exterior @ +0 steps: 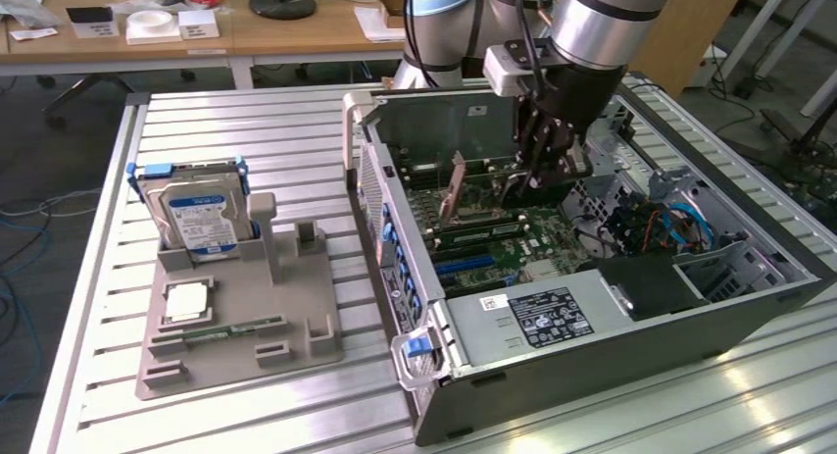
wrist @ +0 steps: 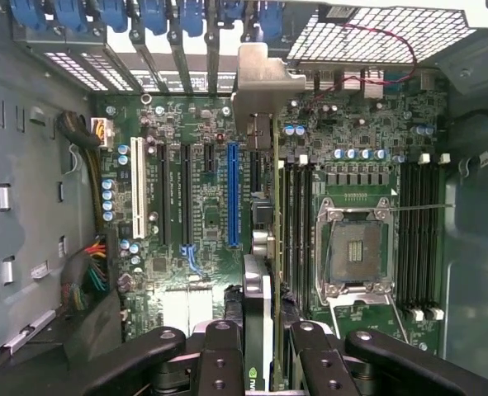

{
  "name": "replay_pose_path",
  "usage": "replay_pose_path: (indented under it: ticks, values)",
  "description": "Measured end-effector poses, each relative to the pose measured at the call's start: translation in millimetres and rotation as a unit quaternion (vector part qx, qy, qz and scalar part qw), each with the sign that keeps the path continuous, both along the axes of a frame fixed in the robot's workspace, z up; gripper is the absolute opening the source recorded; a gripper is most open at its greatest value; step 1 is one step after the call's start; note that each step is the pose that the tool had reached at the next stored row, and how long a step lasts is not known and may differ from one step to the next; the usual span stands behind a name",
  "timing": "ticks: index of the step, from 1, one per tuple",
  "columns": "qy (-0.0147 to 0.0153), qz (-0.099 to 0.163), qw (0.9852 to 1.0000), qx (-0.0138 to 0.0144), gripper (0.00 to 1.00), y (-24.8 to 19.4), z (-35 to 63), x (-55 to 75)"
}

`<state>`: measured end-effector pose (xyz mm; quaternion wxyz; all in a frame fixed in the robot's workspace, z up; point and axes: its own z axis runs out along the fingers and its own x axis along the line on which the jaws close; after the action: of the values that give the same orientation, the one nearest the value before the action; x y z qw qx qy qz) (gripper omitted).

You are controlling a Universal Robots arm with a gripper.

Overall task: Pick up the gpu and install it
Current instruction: 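Insert the gpu into the slot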

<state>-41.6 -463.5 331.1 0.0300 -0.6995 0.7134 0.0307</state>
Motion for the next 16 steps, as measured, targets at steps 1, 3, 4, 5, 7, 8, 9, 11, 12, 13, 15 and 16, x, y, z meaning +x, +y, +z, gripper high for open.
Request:
replay_pose_path:
  ticks: [1, 3, 4, 5, 7, 8, 9, 11, 12, 13, 15, 16]
  values:
    - [0.0000, 0.000, 1.0000, 0.0000, 0.27, 0.0, -0.1, 0.0]
    - [0.0000, 0.000, 1.0000, 0.0001, 0.27, -2.0, -0.2, 0.1]
    - [0.0001, 0.000, 1.0000, 0.0001, 0.27, -3.3, -0.1, 0.1]
    - [0.0001, 0.000, 1.0000, 0.0001, 0.27, -4.5, -0.2, 0.0]
    - [0.0001, 0.000, 1.0000, 0.0001, 0.27, -5.8, -0.9, -0.1]
    - [0.0001, 0.000, 1.0000, 0.0002, 0.27, -6.0, -2.0, -0.1]
    - [0.0001, 0.000, 1.0000, 0.0001, 0.27, -6.3, -3.3, 0.0]
    - [0.0001, 0.000, 1.0000, 0.0001, 0.27, -6.5, -6.4, 0.0]
    - [0.0002, 0.000, 1.0000, 0.0001, 0.27, -6.6, -7.6, 0.0]
    - [0.0001, 0.000, 1.0000, 0.0001, 0.27, -6.6, -8.6, 0.0]
    - [0.0002, 0.000, 1.0000, 0.0000, 0.27, -6.6, -10.9, 0.0]
    - [0.0002, 0.000, 1.0000, 0.0000, 0.27, -6.6, -12.6, 0.0]
